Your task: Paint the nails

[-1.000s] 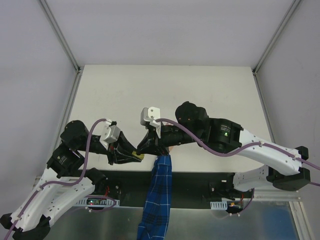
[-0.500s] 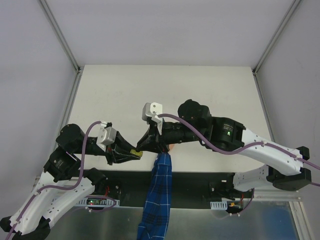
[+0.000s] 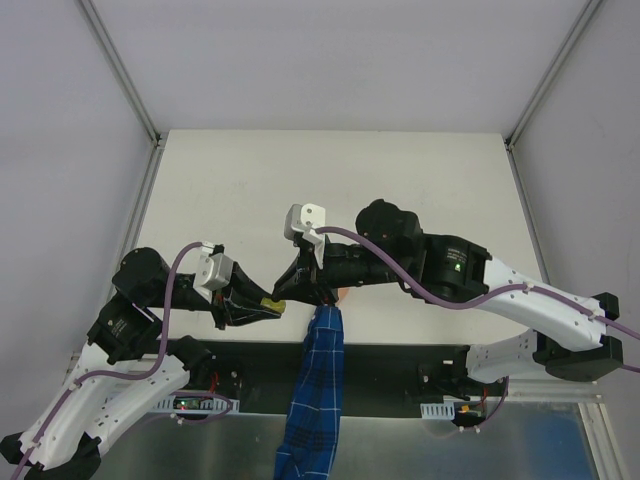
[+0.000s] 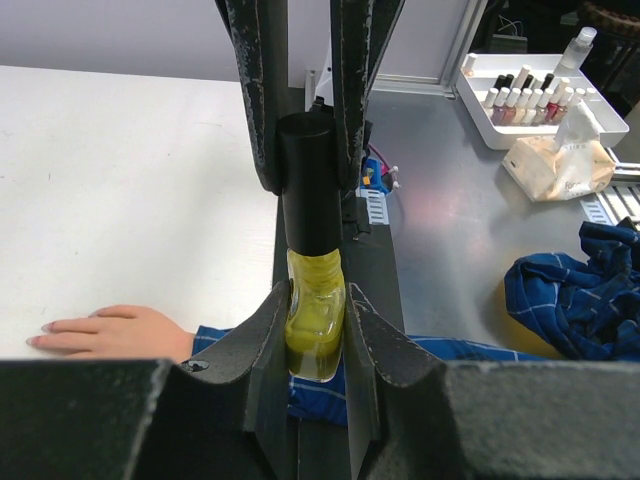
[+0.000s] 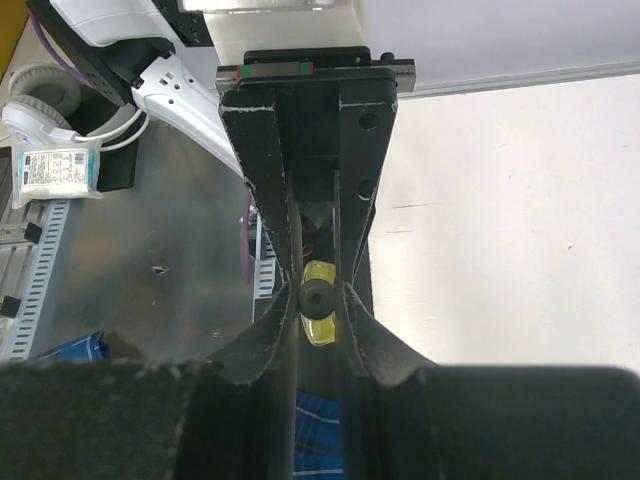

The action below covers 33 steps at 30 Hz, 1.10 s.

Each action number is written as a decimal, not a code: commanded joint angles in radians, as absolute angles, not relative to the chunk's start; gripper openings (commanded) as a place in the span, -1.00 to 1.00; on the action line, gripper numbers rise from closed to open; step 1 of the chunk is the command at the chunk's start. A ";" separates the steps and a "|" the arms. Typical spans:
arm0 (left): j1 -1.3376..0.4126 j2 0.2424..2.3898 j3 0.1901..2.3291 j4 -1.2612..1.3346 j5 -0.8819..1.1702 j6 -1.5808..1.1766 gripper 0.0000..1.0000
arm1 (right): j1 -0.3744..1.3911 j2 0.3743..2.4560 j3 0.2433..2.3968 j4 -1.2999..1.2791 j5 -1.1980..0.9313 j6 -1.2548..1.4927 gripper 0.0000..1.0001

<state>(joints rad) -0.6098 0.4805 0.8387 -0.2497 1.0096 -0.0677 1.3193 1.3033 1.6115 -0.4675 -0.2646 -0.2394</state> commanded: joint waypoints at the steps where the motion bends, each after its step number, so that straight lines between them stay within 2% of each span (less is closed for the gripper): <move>1: -0.620 0.486 0.854 -0.229 1.008 -0.057 -1.00 | 1.316 1.282 1.652 -0.426 -0.239 -0.226 -1.00; 33: -0.620 0.488 0.859 -0.271 0.959 -0.035 -1.00 | 1.304 1.246 1.623 -0.448 -0.291 -0.213 -1.00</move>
